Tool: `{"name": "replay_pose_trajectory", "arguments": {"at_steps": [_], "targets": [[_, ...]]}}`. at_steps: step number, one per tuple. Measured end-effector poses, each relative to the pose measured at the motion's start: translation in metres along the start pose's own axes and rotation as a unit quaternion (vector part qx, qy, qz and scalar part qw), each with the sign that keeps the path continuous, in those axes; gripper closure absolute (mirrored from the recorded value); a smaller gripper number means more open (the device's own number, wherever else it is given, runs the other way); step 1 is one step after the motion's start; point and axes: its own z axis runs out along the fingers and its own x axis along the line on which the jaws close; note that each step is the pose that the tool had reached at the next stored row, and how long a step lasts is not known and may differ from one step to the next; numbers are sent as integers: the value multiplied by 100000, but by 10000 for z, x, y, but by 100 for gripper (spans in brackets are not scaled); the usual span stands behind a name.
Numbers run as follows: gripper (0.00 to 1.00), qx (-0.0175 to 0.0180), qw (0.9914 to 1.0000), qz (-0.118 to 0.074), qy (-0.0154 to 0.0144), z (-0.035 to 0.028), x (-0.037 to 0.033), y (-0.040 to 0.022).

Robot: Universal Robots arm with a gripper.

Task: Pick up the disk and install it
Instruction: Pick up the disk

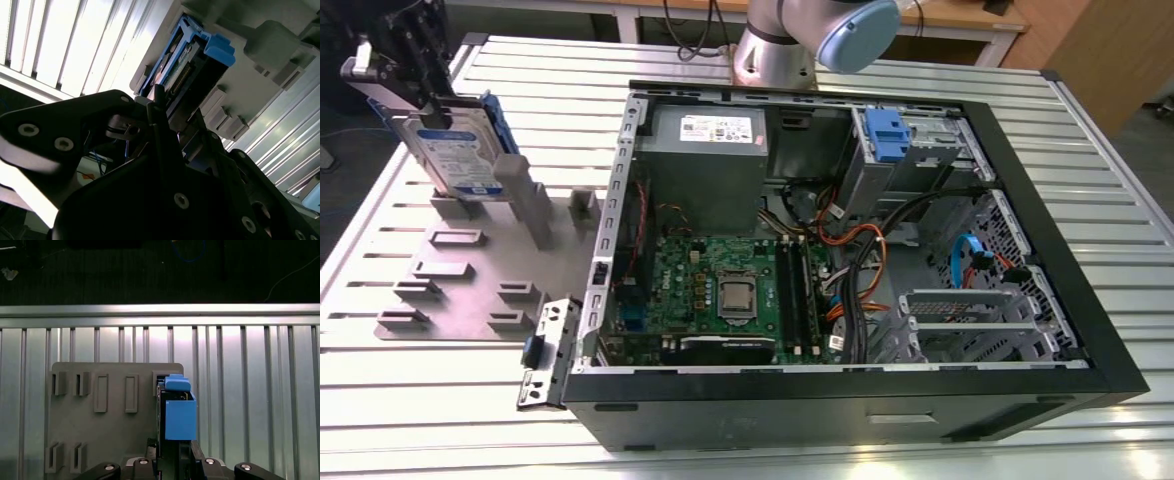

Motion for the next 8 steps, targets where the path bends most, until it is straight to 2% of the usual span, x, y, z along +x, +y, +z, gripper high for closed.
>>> {"name": "replay_pose_trajectory", "arguments": {"at_steps": [8], "targets": [[65,6,100000,-2,-5,-7,0,0]]}}
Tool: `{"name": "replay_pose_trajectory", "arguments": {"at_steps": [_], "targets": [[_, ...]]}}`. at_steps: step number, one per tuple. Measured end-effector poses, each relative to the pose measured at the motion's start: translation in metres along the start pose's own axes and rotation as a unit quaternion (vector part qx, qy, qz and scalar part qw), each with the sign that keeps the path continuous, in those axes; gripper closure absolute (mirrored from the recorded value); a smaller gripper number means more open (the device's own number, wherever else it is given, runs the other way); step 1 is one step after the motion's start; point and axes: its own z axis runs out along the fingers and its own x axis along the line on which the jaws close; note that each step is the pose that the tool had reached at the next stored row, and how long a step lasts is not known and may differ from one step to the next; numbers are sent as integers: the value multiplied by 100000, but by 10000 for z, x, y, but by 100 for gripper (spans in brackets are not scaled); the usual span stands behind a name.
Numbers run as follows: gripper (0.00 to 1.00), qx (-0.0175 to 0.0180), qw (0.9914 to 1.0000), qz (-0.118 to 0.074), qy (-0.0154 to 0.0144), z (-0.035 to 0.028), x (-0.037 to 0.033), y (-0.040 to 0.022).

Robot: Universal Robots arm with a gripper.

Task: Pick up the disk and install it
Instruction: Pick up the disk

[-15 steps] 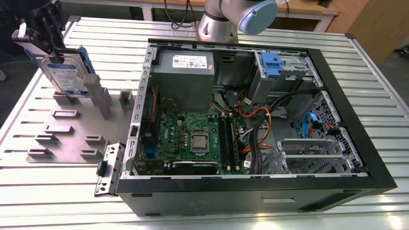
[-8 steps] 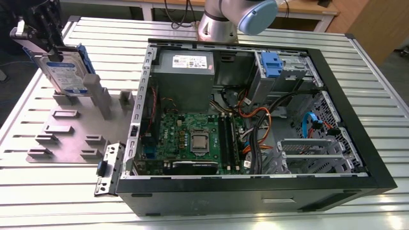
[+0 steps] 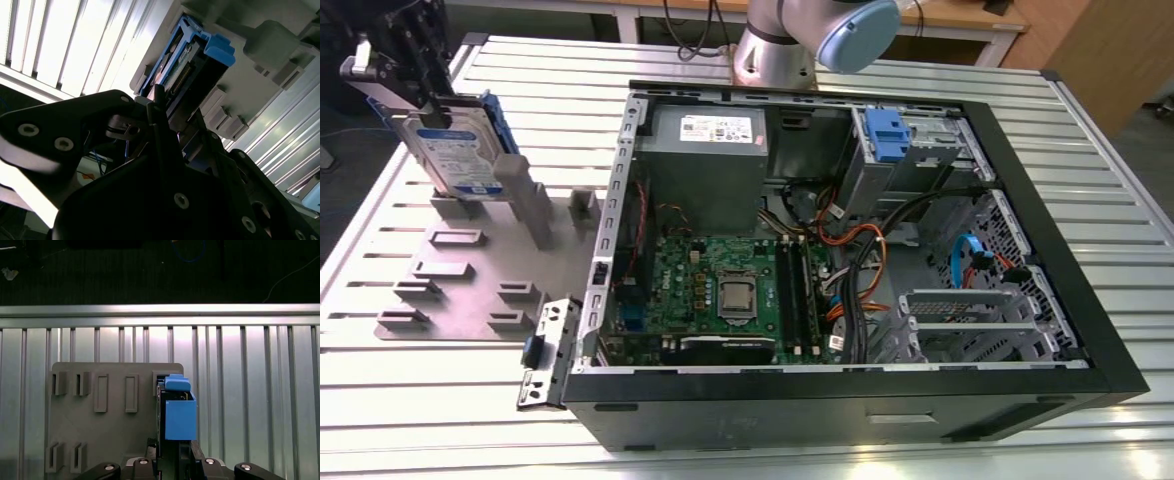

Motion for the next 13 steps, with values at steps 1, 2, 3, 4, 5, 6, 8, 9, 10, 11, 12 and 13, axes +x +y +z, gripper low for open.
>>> {"name": "replay_pose_trajectory", "arguments": {"at_steps": [1,2,3,4,5,6,8,9,10,11,12,13], "targets": [[65,-3,100000,2,0,0,0,0],[65,-2,100000,2,1,0,0,0],[65,-3,100000,3,1,-1,0,0],[65,0,100000,1,-1,-1,0,0],[65,-2,100000,3,1,-12,0,1],[65,0,100000,-1,1,-24,-1,1],[65,3,100000,3,-1,-24,-1,1],[65,-2,100000,3,1,-24,-1,1],[65,-2,100000,1,1,-24,-1,1],[65,0,100000,1,1,-24,-1,1],[65,-1,100000,1,1,-25,-1,1],[65,-2,100000,3,-1,-25,-1,1]]}}
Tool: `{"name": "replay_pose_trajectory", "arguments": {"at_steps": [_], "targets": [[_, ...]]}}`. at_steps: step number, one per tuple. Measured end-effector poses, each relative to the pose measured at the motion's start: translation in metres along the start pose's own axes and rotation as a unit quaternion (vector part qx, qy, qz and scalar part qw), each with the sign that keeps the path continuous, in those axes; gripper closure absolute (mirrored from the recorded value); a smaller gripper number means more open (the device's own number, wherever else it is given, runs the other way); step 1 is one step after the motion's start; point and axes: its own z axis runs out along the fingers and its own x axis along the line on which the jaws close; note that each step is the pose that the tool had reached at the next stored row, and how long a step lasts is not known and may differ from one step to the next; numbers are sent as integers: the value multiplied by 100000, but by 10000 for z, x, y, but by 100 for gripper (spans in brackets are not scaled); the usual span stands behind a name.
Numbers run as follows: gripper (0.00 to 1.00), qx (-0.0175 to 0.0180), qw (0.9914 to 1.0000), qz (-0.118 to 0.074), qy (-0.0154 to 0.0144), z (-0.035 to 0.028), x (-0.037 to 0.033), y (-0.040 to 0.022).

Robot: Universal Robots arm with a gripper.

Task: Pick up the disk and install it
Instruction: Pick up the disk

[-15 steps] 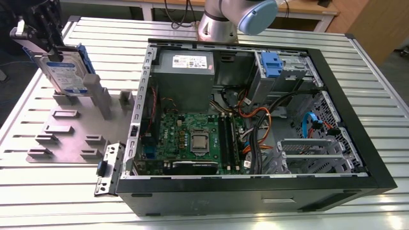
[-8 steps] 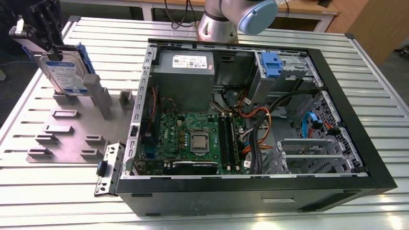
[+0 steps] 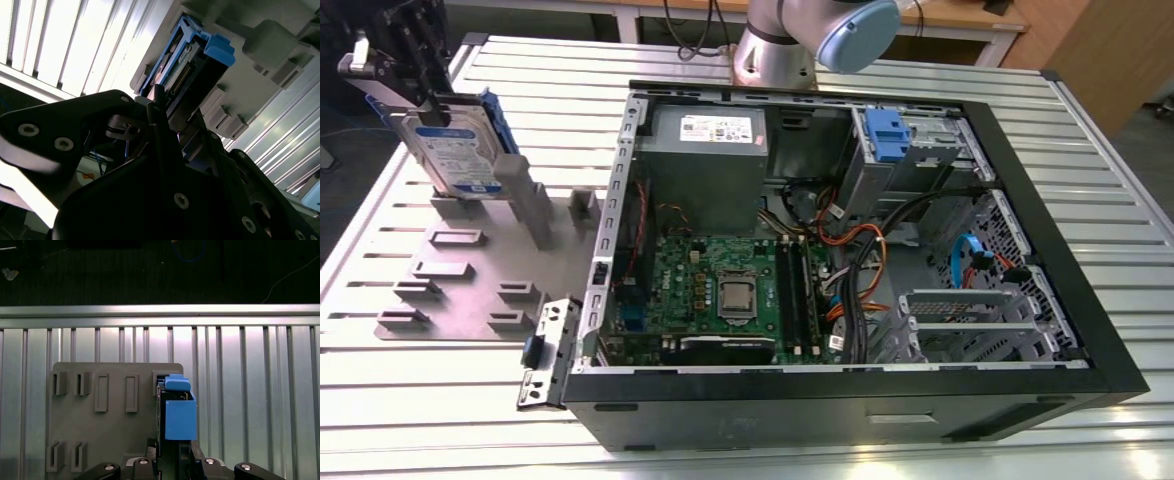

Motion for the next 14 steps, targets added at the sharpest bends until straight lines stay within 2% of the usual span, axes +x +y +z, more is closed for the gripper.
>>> {"name": "replay_pose_trajectory", "arguments": {"at_steps": [4,7,14], "targets": [[65,-16,100000,-1,11,-6,0,0],[65,3,100000,-1,3,-52,-1,2],[65,2,100000,-3,2,-286,-6,11]]}}
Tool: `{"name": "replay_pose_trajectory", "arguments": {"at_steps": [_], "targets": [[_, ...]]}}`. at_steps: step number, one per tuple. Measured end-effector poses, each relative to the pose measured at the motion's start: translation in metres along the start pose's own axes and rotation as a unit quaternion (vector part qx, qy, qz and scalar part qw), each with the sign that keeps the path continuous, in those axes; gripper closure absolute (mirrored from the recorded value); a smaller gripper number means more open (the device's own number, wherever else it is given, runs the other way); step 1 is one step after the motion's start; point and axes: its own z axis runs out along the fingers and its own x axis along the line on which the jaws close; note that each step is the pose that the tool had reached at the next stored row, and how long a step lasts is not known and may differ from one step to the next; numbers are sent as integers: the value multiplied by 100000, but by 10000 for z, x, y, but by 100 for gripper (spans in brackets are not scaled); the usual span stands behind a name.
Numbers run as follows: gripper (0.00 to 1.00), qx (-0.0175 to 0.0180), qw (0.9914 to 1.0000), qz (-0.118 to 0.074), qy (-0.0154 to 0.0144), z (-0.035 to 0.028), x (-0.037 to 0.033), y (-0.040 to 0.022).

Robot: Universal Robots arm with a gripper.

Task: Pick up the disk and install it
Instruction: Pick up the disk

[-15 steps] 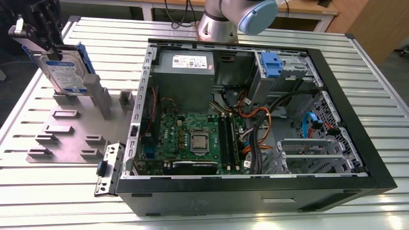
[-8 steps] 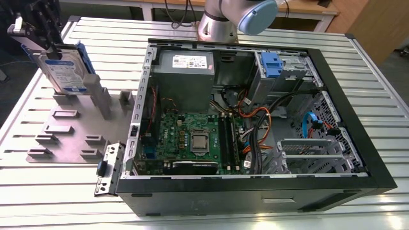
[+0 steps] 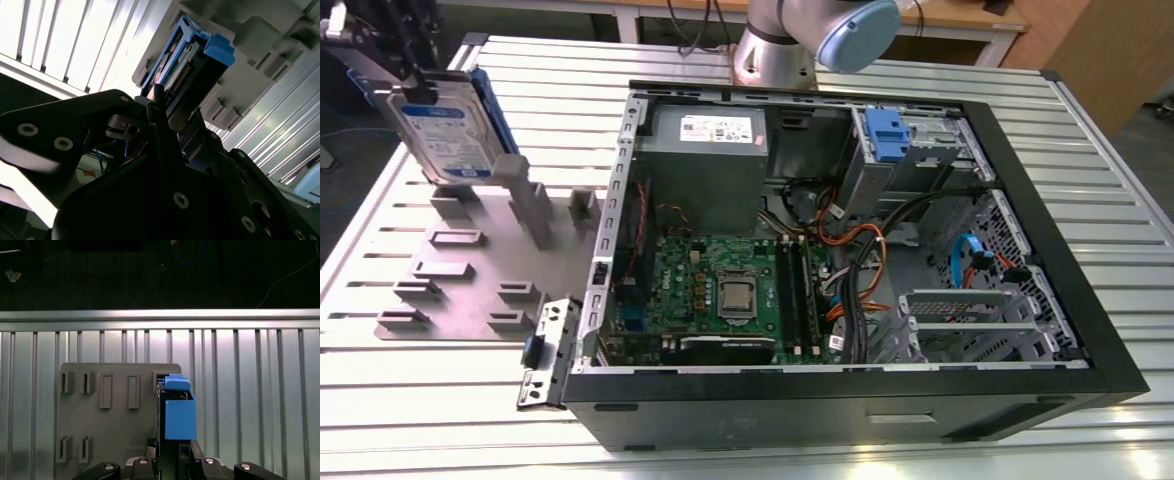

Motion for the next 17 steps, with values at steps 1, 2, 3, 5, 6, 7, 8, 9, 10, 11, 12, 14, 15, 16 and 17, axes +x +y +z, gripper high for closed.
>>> {"name": "replay_pose_trajectory", "arguments": {"at_steps": [1,2,3,5,6,7,8,9,10,11,12,14,15,16,17], "targets": [[65,0,100000,2,-1,-35,-1,1],[65,6,100000,2,-2,-71,-2,2],[65,6,100000,2,-4,-107,-2,4],[65,3,100000,4,-2,-186,-4,7],[65,0,100000,2,1,-225,-5,8],[65,-2,100000,4,-1,-261,-5,10],[65,-1,100000,4,0,-297,-6,11],[65,-2,100000,3,1,-332,-7,12],[65,-6,100000,1,1,-363,-7,13],[65,1,100000,1,-3,-391,-8,14],[65,5,100000,1,-2,-420,-9,15],[65,-1,100000,2,0,-469,-9,17],[65,-1,100000,1,0,-495,-10,18],[65,1,100000,3,-1,-524,-11,19],[65,9,100000,1,-4,-555,-11,20]]}}
